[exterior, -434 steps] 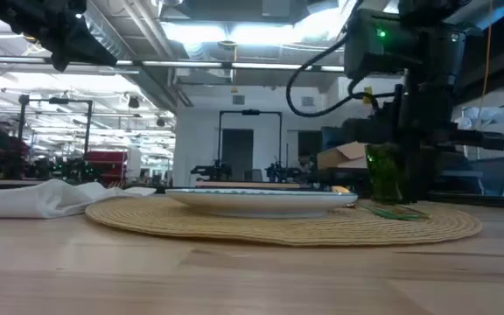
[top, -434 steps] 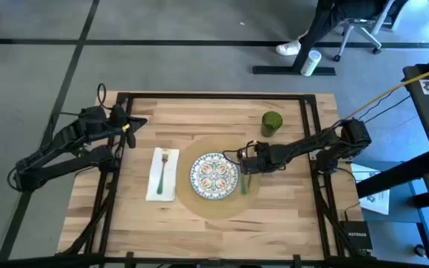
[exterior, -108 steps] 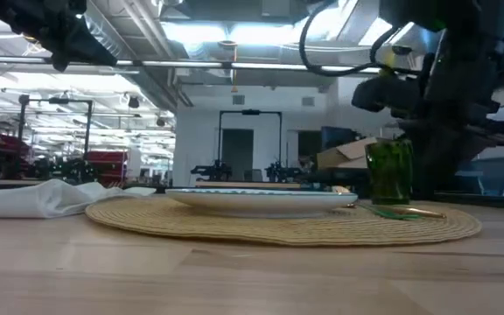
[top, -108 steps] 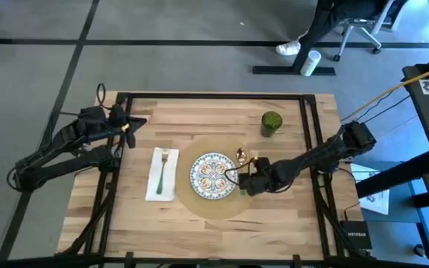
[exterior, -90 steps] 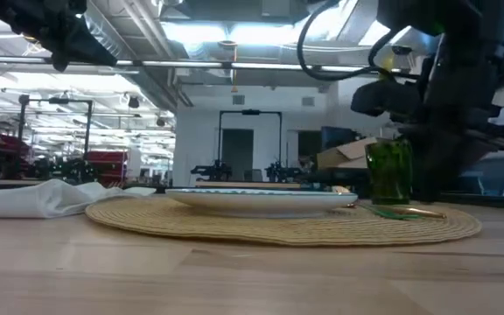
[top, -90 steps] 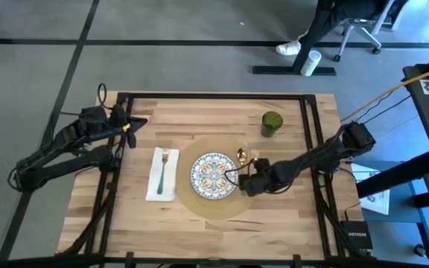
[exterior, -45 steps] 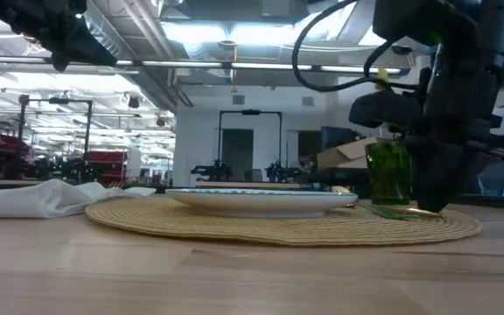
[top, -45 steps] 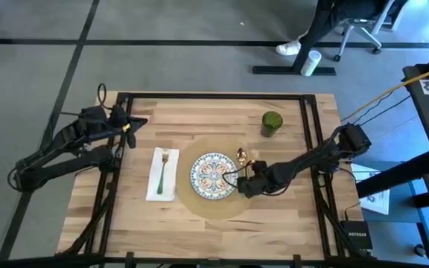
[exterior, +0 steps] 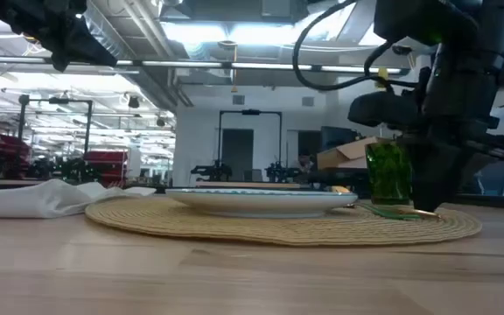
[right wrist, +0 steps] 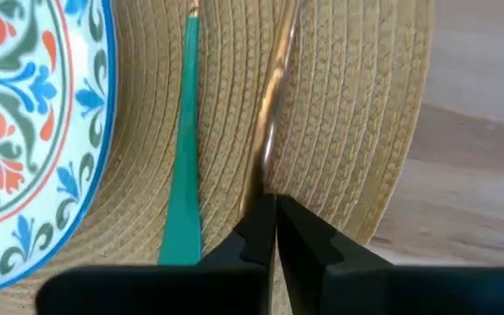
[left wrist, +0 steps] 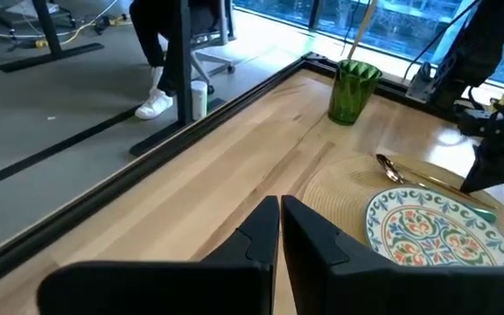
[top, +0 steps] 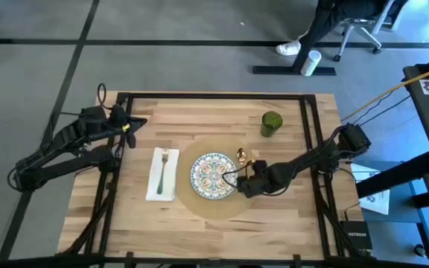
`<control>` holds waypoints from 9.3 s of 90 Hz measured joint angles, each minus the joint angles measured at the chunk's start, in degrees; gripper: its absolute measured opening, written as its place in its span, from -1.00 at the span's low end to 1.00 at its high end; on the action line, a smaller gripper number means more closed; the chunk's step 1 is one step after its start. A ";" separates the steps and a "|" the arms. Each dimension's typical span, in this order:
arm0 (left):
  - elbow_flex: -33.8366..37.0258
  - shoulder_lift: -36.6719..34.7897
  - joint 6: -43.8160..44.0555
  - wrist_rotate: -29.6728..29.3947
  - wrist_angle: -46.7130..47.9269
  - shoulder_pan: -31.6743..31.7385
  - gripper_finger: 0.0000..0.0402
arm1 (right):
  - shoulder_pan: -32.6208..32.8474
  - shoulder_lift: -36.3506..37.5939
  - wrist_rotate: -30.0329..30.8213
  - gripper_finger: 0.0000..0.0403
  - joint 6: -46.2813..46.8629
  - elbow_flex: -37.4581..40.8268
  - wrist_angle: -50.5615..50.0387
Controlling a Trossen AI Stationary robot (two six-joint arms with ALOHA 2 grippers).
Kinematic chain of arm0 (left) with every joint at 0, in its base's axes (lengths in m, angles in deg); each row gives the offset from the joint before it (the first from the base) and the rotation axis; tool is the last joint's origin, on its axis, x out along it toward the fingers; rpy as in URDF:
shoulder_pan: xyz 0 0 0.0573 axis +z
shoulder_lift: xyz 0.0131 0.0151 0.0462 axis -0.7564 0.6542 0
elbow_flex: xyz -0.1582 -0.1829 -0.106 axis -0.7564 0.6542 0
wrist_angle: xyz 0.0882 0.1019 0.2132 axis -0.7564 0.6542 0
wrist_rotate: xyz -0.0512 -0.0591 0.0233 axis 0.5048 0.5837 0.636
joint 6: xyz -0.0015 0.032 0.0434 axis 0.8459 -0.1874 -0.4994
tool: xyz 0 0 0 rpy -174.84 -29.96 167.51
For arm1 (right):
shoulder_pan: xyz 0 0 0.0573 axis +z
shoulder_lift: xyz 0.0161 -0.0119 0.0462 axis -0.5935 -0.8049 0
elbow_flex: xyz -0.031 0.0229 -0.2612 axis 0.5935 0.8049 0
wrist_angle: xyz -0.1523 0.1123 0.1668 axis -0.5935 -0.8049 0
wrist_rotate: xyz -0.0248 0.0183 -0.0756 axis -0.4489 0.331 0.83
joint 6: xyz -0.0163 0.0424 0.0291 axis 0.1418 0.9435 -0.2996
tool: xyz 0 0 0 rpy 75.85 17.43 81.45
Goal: Set table place
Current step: Put the gold table knife to the right of the green spoon on the brown place mat, then adjust the green cup
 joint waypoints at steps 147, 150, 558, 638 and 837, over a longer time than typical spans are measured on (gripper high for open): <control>-0.02 0.00 0.09 -0.02 -0.20 0.00 -1.00 | -41.38 15.34 0.91 -0.59 -74.86 -14.25 -30.37; -0.02 0.00 0.09 -0.02 -0.20 -0.01 -1.00 | -41.69 15.34 0.93 -0.56 -75.29 -14.25 -30.40; -0.02 -0.02 0.38 -0.02 -0.20 -0.02 -1.00 | -36.97 8.25 -13.31 -0.96 -75.38 -15.67 -22.65; -0.02 -0.02 0.39 -0.02 -0.18 0.00 -1.00 | -36.97 8.36 -9.91 -0.60 -74.72 -15.72 -21.72; 0.02 -0.01 0.40 -0.02 -0.18 -0.02 -1.00 | -22.71 -8.05 -1.10 -1.00 -45.43 -12.23 -11.96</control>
